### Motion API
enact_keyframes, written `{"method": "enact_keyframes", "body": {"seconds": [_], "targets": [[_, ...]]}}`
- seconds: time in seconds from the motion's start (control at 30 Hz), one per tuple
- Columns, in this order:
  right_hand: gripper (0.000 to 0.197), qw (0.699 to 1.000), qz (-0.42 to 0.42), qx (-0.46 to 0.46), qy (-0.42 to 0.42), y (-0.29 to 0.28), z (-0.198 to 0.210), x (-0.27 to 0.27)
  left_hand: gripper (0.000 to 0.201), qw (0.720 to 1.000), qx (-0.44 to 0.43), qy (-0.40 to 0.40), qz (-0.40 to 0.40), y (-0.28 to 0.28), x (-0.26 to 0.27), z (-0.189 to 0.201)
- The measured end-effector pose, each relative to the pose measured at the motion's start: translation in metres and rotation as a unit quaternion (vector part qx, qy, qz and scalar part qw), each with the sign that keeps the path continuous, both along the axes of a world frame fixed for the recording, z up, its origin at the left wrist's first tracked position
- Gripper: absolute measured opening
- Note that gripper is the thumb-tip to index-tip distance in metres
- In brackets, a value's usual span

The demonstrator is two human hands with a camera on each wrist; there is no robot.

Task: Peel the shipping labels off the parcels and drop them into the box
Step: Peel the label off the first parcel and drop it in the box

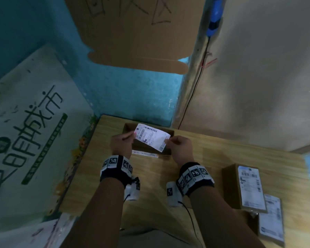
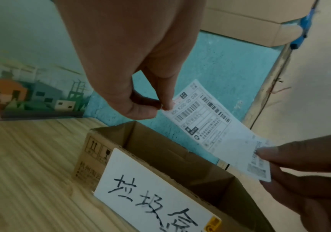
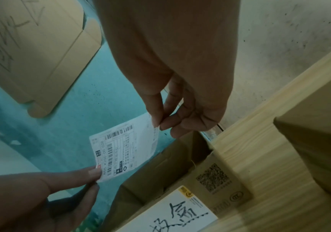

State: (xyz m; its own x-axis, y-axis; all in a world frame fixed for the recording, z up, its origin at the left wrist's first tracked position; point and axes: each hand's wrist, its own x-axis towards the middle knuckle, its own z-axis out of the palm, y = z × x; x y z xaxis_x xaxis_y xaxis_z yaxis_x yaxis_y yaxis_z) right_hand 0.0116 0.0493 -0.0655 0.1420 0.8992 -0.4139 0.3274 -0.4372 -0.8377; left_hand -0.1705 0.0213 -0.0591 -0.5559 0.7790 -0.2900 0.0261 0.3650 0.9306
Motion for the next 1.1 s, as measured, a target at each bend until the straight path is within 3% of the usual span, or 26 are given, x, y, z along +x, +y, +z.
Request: {"method": "enact_keyframes", "body": {"seconds": [0.07, 0.17, 0.27, 0.5, 0.73, 0.93, 1.1], "targets": [[0.007, 1.0, -0.013, -0.002, -0.006, 0.004, 0.001, -0.006, 0.029, 1.0, -0.006, -0.019, 0.012, 0.001, -0.003, -0.002], [0.022, 1.0, -0.029, -0.006, -0.01, 0.011, 0.003, -0.008, 0.029, 1.0, -0.015, -0.02, 0.016, 0.002, -0.009, -0.002], [0.009, 0.999, -0.021, -0.015, -0.026, 0.018, 0.004, -0.009, 0.014, 0.999, -0.033, -0.006, 0.009, 0.003, -0.013, 0.0], [0.006, 0.998, -0.022, -0.045, -0.044, 0.021, 0.0, -0.012, 0.023, 0.994, -0.09, -0.026, 0.056, 0.002, -0.015, -0.003], [0.012, 0.997, -0.029, -0.045, -0.055, 0.025, -0.003, -0.007, 0.027, 0.992, -0.113, -0.022, 0.05, 0.005, -0.02, -0.007], [0.012, 0.998, -0.006, -0.019, -0.067, 0.03, -0.003, -0.007, 0.029, 0.992, -0.12, -0.005, 0.045, 0.006, -0.022, -0.006], [0.012, 0.998, 0.058, -0.024, -0.021, 0.027, -0.003, -0.014, 0.026, 0.993, -0.105, -0.03, 0.046, 0.008, -0.016, -0.007]]}}
